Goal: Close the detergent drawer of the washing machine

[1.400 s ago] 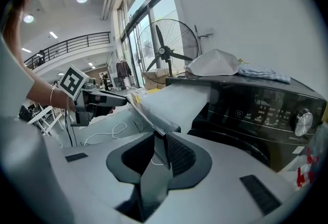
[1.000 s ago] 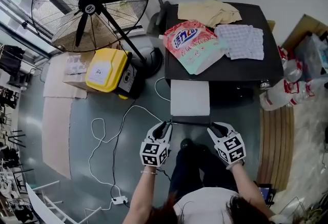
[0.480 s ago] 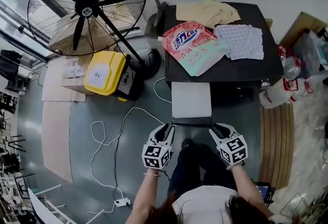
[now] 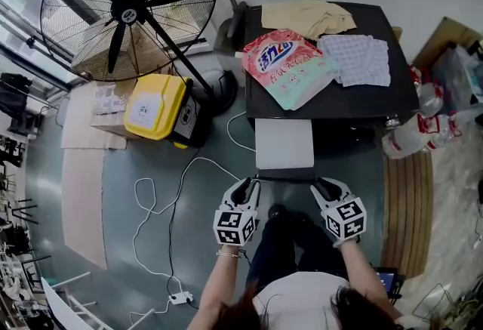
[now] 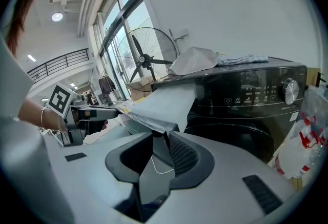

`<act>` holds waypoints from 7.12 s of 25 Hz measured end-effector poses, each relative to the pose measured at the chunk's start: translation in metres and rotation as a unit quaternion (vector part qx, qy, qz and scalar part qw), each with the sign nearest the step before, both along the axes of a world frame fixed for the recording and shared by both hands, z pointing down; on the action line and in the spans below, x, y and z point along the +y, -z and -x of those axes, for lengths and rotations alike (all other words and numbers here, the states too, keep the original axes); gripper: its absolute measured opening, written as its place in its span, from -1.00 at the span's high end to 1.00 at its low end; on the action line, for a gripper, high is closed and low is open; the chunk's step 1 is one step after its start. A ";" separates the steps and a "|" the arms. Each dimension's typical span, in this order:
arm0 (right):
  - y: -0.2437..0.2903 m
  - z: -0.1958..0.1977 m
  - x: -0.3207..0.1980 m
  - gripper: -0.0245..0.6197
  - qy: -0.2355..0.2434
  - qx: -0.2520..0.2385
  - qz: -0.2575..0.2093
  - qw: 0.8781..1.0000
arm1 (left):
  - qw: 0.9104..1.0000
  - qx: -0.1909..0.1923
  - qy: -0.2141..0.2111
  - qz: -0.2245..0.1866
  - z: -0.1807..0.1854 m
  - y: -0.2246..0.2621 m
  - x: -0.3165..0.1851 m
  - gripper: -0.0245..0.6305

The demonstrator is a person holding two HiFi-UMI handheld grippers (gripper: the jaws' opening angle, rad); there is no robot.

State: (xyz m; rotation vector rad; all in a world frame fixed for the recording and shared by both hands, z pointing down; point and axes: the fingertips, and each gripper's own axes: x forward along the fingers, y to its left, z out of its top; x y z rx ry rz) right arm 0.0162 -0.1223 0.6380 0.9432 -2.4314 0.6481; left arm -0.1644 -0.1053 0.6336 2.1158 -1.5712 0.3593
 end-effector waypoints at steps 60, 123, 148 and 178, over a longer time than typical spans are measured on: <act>0.021 0.013 -0.110 0.54 -0.157 -0.011 -0.031 0.987 | 0.998 0.021 -0.058 -0.014 0.018 0.013 -0.114 0.61; 0.019 0.015 -0.166 0.33 -0.177 -0.034 -0.014 0.984 | 0.999 0.031 0.013 -0.003 0.031 0.012 -0.166 0.50; 0.018 0.013 -0.169 0.32 -0.206 -0.029 -0.010 0.978 | 0.999 0.036 0.019 0.000 0.030 0.012 -0.171 0.51; 0.013 -0.001 -0.173 0.76 -0.243 -0.034 -0.003 0.970 | 0.999 0.025 0.021 0.003 0.034 0.011 -0.179 0.57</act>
